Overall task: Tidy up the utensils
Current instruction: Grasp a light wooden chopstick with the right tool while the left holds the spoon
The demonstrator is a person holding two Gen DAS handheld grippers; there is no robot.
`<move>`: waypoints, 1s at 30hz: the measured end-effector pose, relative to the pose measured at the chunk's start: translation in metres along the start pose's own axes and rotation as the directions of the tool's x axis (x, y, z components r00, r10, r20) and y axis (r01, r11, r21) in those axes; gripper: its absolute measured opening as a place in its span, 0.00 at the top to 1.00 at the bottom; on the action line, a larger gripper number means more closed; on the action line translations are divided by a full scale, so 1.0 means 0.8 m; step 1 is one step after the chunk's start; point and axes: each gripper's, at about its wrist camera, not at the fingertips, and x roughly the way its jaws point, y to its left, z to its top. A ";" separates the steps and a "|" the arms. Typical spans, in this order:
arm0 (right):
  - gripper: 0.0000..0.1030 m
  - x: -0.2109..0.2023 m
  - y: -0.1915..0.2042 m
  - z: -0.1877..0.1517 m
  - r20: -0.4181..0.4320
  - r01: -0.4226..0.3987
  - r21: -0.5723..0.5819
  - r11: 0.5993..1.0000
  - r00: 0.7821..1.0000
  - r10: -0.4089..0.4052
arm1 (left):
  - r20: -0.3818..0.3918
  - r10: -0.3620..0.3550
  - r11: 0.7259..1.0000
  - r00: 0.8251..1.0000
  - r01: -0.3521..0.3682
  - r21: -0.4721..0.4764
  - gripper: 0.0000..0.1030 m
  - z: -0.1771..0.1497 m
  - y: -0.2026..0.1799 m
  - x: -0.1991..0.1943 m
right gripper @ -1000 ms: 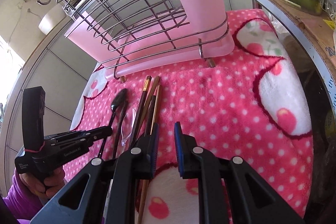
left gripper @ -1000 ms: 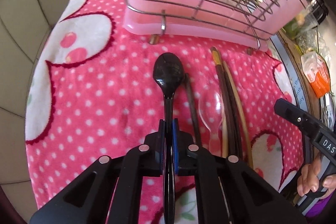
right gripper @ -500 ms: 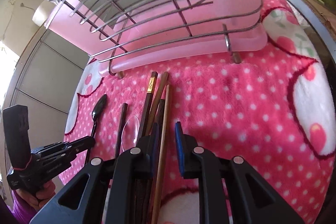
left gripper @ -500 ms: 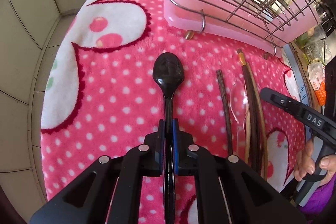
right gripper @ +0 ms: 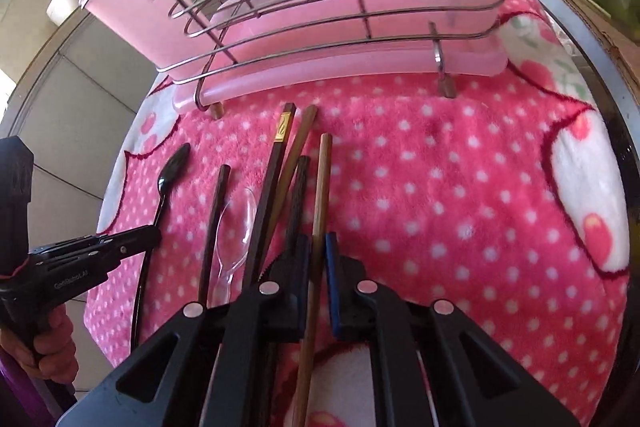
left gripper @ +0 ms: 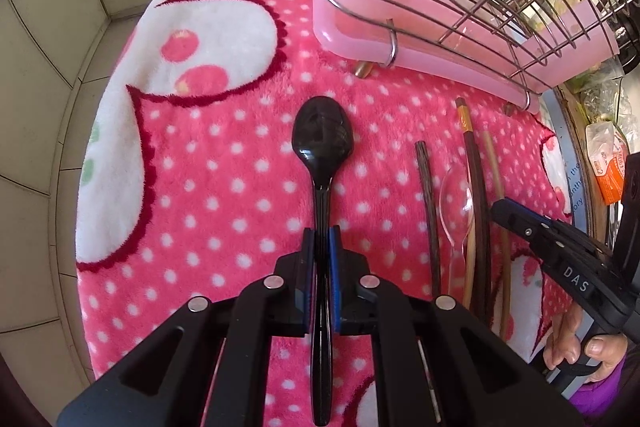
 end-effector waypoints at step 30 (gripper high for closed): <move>0.93 -0.034 -0.054 0.002 -0.001 -0.121 0.084 0.989 0.993 0.121 | -0.008 -0.034 0.998 0.999 0.034 0.044 0.93 0.020 0.001 -0.019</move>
